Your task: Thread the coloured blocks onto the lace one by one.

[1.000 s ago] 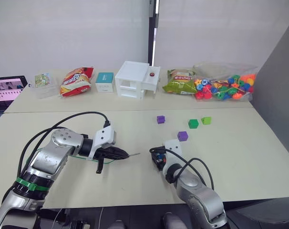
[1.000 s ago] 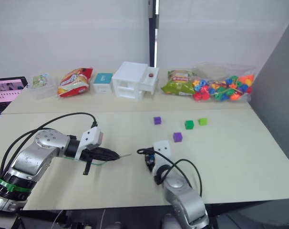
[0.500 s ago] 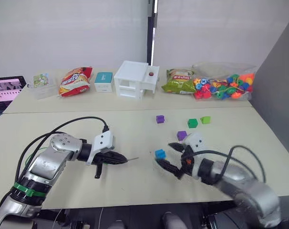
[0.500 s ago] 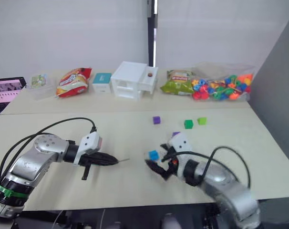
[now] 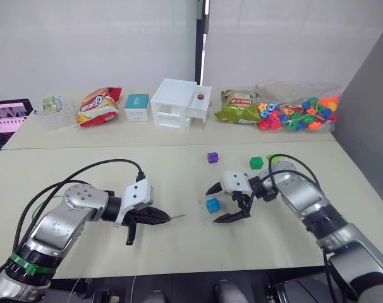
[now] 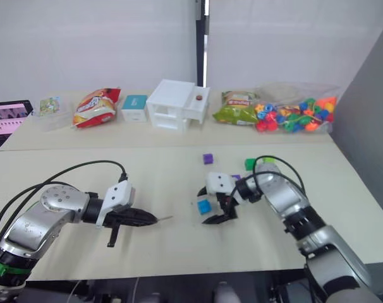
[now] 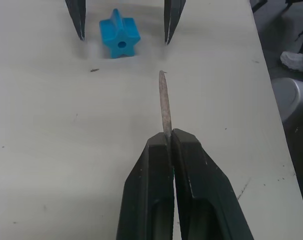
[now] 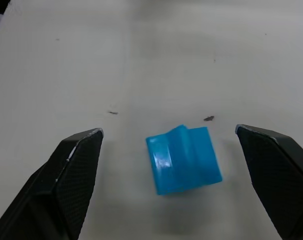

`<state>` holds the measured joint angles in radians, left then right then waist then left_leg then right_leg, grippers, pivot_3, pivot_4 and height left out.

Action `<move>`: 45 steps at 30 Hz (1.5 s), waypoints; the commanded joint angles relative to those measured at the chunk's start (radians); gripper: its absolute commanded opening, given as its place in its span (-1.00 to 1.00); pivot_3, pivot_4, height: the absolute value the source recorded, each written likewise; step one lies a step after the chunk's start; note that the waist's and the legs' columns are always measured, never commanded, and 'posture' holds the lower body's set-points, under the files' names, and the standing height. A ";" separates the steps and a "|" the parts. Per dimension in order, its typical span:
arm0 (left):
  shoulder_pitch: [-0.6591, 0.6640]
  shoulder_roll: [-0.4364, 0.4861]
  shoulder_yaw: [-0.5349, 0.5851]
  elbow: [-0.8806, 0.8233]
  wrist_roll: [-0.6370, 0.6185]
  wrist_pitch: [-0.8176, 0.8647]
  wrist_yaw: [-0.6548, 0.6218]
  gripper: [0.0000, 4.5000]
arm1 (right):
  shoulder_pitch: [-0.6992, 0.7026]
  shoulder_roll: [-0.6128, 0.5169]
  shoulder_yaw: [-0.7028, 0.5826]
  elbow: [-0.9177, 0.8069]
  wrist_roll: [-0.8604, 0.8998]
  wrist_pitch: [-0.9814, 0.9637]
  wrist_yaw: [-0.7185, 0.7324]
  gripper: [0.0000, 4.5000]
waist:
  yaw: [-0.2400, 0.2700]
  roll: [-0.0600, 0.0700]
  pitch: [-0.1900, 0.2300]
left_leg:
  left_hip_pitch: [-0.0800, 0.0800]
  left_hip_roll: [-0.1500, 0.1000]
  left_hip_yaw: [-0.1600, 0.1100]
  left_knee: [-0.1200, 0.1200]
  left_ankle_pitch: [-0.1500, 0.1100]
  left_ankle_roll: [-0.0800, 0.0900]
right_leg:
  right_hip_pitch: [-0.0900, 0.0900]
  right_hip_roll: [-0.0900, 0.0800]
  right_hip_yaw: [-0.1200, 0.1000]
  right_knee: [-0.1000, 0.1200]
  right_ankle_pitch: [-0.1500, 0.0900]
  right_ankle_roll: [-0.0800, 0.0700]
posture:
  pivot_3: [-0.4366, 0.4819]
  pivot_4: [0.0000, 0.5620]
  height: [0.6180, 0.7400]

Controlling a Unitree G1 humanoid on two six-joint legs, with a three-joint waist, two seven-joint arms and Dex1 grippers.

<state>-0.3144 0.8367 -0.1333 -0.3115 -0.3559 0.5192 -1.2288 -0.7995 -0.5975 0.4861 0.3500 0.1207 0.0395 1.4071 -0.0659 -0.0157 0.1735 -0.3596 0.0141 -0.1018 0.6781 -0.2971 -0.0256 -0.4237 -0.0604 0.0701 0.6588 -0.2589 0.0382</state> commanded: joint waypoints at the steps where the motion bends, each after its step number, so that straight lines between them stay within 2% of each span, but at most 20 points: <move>1: 0.003 0.007 0.038 -0.051 -0.030 0.022 0.028 -1.00 | -0.039 0.025 -0.016 0.074 -0.027 -0.073 0.035 0.88 | 0.001 0.000 0.000 | 0.000 0.000 0.000 0.000 0.000 0.000 | 0.000 0.000 0.000 0.000 0.000 0.000 | -0.05 -0.47 1.00; 3: 0.008 0.007 0.040 -0.066 -0.035 0.035 0.040 -1.00 | -0.049 0.041 -0.015 0.133 -0.053 -0.109 0.041 0.65 | 0.000 0.000 0.000 | 0.000 0.000 0.000 0.000 0.000 0.000 | 0.000 0.000 0.000 0.001 0.000 0.000 | -0.05 -0.47 1.00; 6: 0.013 0.011 0.041 -0.086 -0.047 0.055 0.051 -1.00 | -0.047 0.051 -0.019 0.201 -0.087 -0.157 0.040 0.20 | 0.000 0.000 0.000 | 0.001 0.000 0.000 0.000 0.000 0.000 | 0.000 0.000 0.000 0.002 0.000 0.000 | -0.05 -0.47 1.00; 10: 0.015 0.021 0.036 -0.101 -0.053 0.070 0.058 -1.00 | -0.027 0.060 -0.037 0.208 -0.090 -0.160 0.030 -0.39 | -0.001 0.000 0.000 | 0.003 0.000 0.000 0.000 0.000 0.000 | 0.001 0.000 0.000 0.004 0.000 0.000 | -0.05 -0.47 1.00; 15: 0.003 0.021 0.022 -0.114 -0.052 0.106 0.080 -1.00 | 0.018 0.069 -0.080 0.118 -0.070 -0.061 -0.015 -0.39 | -0.001 0.000 0.000 | 0.004 0.000 0.000 0.000 0.000 0.000 | 0.002 0.000 0.001 0.005 0.000 0.000 | -0.05 -0.47 1.00; 19: -0.070 0.027 -0.056 -0.125 0.000 0.271 0.163 -1.00 | 0.119 0.036 -0.102 -0.201 -0.021 0.260 -0.053 -0.39 | 0.001 0.000 0.000 | 0.004 0.000 -0.001 0.000 0.000 0.000 | 0.002 0.001 0.000 0.006 0.000 0.000 | -0.05 -0.47 1.00; 22: -0.113 0.040 -0.079 -0.139 -0.042 0.349 0.137 -1.00 | 0.201 0.009 -0.091 -0.390 -0.023 0.398 -0.083 -0.39 | 0.003 0.000 0.000 | 0.003 -0.001 -0.002 0.001 0.000 0.000 | 0.001 0.001 0.000 0.005 0.000 0.000 | -0.05 -0.47 1.00; 24: -0.140 0.050 -0.097 -0.140 -0.057 0.398 0.123 -1.00 | 0.238 0.000 -0.077 -0.458 -0.041 0.447 -0.114 -0.39 | 0.005 0.000 0.000 | 0.002 -0.001 -0.001 0.001 0.000 0.000 | 0.001 0.001 0.000 0.005 0.000 0.000 | -0.05 -0.47 1.00; 27: -0.173 0.078 -0.151 -0.145 -0.054 0.435 0.097 -1.00 | 0.270 -0.011 -0.054 -0.491 -0.080 0.474 -0.166 -0.39 | 0.002 0.000 0.000 | 0.003 -0.001 -0.001 0.001 0.000 0.000 | 0.001 0.001 0.000 0.005 0.000 0.000 | -0.05 -0.47 1.00; 33: -0.246 0.045 -0.241 -0.135 -0.033 0.454 0.106 -1.00 | 0.268 -0.006 -0.022 -0.528 -0.087 0.484 -0.183 -0.39 | 0.004 -0.001 0.000 | 0.004 -0.001 -0.001 0.001 0.000 0.000 | 0.003 0.001 0.000 0.004 0.000 0.000 | -0.05 -0.47 1.00; 45: -0.253 0.020 -0.275 -0.105 0.021 0.317 0.104 -1.00 | 0.225 -0.016 0.046 -0.494 -0.117 0.378 -0.124 -0.39 | -0.002 -0.001 0.000 | 0.004 0.000 -0.001 0.001 0.000 0.000 | 0.003 0.002 0.000 0.005 0.000 0.000 | -0.05 -0.47 1.00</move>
<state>-0.5580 0.8616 -0.4170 -0.4128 -0.3434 0.8743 -1.1193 -0.5756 -0.6083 0.4994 -0.1482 0.0113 0.4444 1.2553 -0.0675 -0.0163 0.1733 -0.3553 0.0137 -0.1030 0.6788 -0.2968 -0.0260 -0.4210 -0.0589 0.0704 0.6633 -0.2590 0.0381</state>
